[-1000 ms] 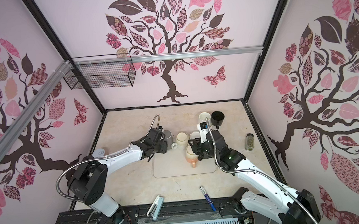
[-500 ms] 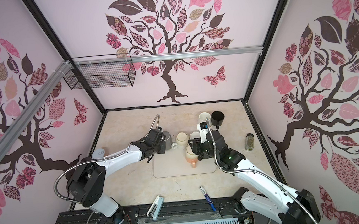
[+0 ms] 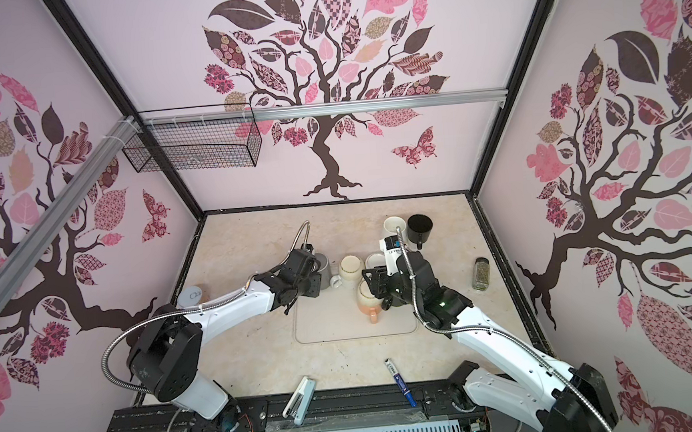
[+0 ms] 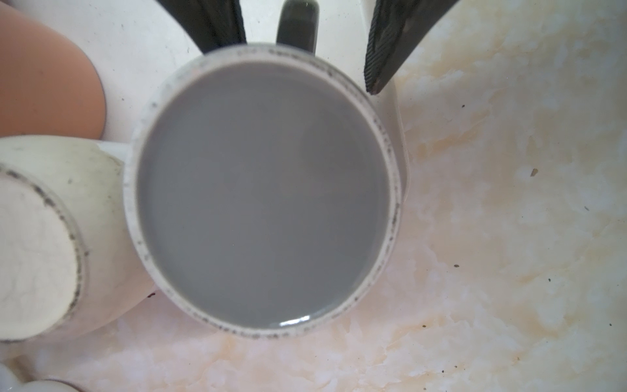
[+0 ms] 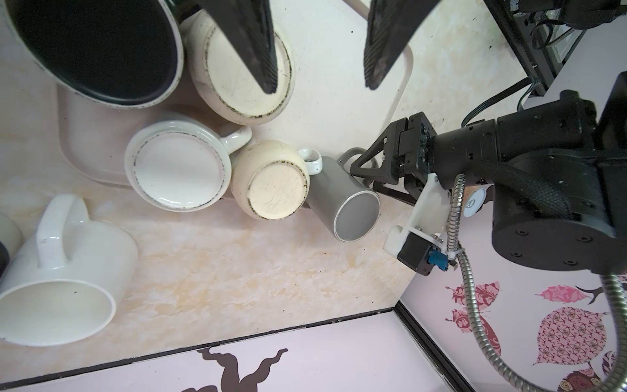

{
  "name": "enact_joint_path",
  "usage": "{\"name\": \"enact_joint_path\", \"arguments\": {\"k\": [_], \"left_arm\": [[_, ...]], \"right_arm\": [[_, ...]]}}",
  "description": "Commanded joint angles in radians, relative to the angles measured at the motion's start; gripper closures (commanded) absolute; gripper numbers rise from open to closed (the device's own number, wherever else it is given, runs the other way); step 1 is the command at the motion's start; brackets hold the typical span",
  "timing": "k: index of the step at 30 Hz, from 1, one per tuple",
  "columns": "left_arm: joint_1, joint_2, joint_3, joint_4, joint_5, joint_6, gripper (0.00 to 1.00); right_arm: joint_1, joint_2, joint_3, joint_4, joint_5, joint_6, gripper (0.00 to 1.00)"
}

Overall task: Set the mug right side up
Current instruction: 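Lift the grey mug with left gripper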

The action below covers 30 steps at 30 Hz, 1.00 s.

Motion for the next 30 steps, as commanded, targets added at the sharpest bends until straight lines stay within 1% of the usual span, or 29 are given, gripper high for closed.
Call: {"name": "enact_joint_path", "arguments": {"k": [1,3,8,16,22,28,30], "left_arm": [[-0.004,0.019,0.062,0.029,0.013,0.009,0.48],[-0.004,0.032,0.073,0.028,0.018,0.011,0.51],[-0.004,0.070,0.115,0.005,0.017,0.014,0.54],[-0.004,0.098,0.134,-0.021,-0.002,0.008,0.59],[-0.003,0.098,0.143,-0.027,-0.029,0.018,0.71],[0.004,0.116,0.165,-0.054,-0.058,0.026,0.76],[0.011,0.117,0.170,-0.061,-0.064,0.026,0.80]], "right_arm": [[-0.001,-0.006,0.005,0.020,0.003,-0.002,0.54],[0.000,-0.006,0.003,0.021,0.005,-0.001,0.54],[-0.001,-0.007,0.002,0.023,0.006,-0.001,0.54],[-0.002,-0.006,-0.004,0.033,0.004,0.001,0.55],[-0.001,-0.008,-0.009,0.039,0.006,0.000,0.54],[-0.002,-0.005,-0.015,0.038,0.003,0.002,0.54],[-0.001,-0.006,-0.016,0.035,-0.003,0.005,0.54]]}}
